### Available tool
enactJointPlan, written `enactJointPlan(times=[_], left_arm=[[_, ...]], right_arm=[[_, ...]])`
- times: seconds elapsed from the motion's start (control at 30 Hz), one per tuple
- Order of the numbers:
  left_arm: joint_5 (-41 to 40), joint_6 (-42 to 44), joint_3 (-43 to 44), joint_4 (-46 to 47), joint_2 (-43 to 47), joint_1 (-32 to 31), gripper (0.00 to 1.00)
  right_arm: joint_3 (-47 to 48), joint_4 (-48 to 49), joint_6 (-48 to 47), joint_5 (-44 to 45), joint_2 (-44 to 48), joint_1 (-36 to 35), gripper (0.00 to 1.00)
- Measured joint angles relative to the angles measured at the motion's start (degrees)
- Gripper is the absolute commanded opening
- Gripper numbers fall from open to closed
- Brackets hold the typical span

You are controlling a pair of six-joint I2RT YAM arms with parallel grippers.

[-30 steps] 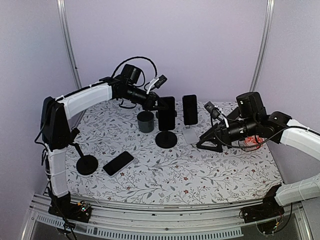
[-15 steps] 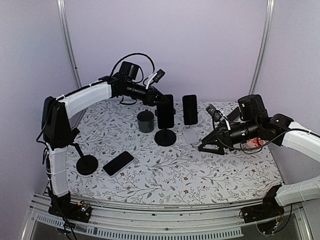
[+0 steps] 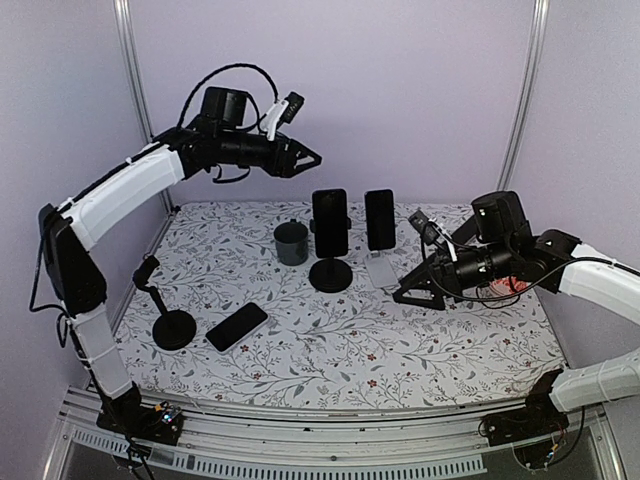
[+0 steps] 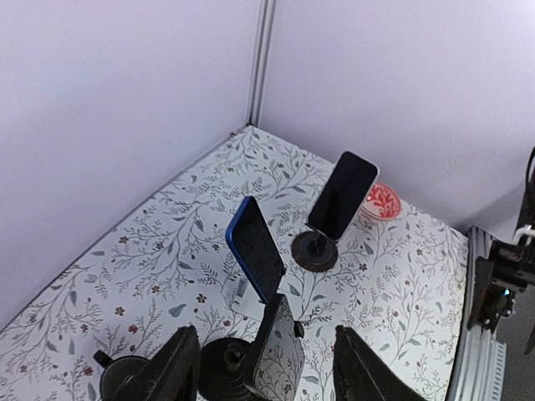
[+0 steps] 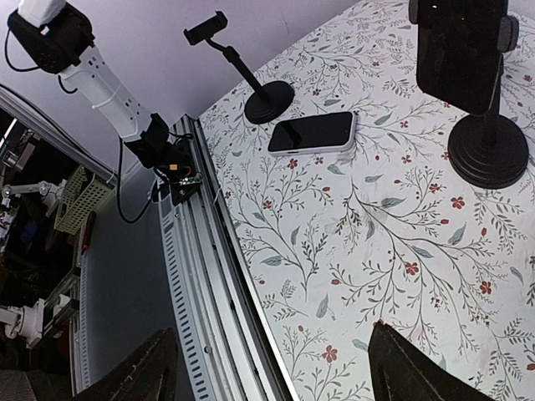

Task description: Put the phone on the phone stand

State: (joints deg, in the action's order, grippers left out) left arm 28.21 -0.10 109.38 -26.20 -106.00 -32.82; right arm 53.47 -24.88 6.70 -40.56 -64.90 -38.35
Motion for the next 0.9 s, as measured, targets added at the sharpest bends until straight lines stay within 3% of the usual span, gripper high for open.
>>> enactJointPlan(times=[0.27, 0.57, 0.9], left_arm=[[-19.37, -6.64, -7.30, -7.48, 17.03, -5.16, 0.58], [-44.59, -27.74, -24.39, -23.21, 34.51, -7.43, 0.59], [-56.11, -44.04, -28.02, -38.53, 41.92, -7.45, 0.68]], right_arm=[[-0.79, 5.11, 0.72, -0.72, -4.94, 0.00, 0.81], [-1.53, 10.80, 1.77, -2.45, -8.02, 0.00, 0.80], [-2.60, 14.03, 3.17, -4.42, -9.86, 0.00, 0.81]])
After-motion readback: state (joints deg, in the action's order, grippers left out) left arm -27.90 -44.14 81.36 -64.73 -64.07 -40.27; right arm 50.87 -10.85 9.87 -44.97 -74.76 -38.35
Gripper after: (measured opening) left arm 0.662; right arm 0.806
